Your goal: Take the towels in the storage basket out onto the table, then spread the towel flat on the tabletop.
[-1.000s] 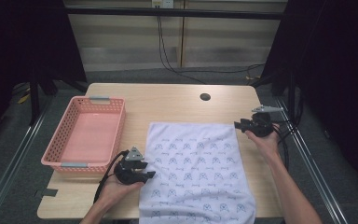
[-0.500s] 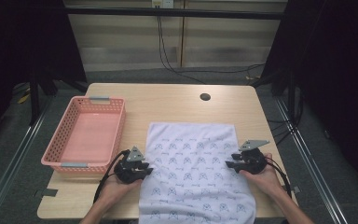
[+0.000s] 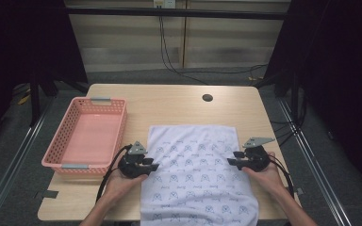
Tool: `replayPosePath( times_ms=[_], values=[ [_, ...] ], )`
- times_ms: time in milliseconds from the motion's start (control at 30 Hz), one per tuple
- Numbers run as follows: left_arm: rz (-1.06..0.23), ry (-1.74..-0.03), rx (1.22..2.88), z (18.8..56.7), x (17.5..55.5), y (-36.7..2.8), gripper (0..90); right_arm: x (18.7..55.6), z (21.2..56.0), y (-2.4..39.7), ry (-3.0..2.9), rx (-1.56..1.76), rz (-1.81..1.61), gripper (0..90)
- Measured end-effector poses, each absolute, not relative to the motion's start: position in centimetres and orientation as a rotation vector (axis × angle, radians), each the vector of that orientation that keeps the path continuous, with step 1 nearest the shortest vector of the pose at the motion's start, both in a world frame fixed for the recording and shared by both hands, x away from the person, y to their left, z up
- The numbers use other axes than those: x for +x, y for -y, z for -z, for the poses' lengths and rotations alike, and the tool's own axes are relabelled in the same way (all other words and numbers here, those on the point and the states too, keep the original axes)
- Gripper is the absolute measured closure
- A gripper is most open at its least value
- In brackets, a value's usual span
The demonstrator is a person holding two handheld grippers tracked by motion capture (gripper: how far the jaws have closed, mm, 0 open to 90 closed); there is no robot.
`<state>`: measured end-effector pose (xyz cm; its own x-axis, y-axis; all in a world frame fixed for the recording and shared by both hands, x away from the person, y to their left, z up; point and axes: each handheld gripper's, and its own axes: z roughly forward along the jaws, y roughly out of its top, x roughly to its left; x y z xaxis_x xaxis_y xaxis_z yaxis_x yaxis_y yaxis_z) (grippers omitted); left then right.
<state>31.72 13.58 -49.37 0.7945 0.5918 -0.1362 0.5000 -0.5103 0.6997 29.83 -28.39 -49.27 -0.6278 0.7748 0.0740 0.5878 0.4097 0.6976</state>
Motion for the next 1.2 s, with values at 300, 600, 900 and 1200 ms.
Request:
replayPosePath(
  times_ms=[300,600,900,1200],
  values=[
    [-0.115,-0.768,2.24,49.8,30.0,-14.4,86.7,28.4,49.7,28.3,-2.448,1.184,-0.974,83.4],
    [-0.037,-0.744,2.247,49.7,27.2,-14.7,86.6,25.2,49.4,28.8,-2.522,1.159,-0.985,83.4],
    [0.044,-0.693,2.277,49.2,23.4,-15.3,80.7,21.9,48.9,28.6,-2.606,1.132,-0.968,81.4],
    [-0.054,-0.767,2.174,47.6,28.1,-13.4,62.6,27.1,47.4,30.3,-2.393,1.204,-1.008,54.1]
  ],
)
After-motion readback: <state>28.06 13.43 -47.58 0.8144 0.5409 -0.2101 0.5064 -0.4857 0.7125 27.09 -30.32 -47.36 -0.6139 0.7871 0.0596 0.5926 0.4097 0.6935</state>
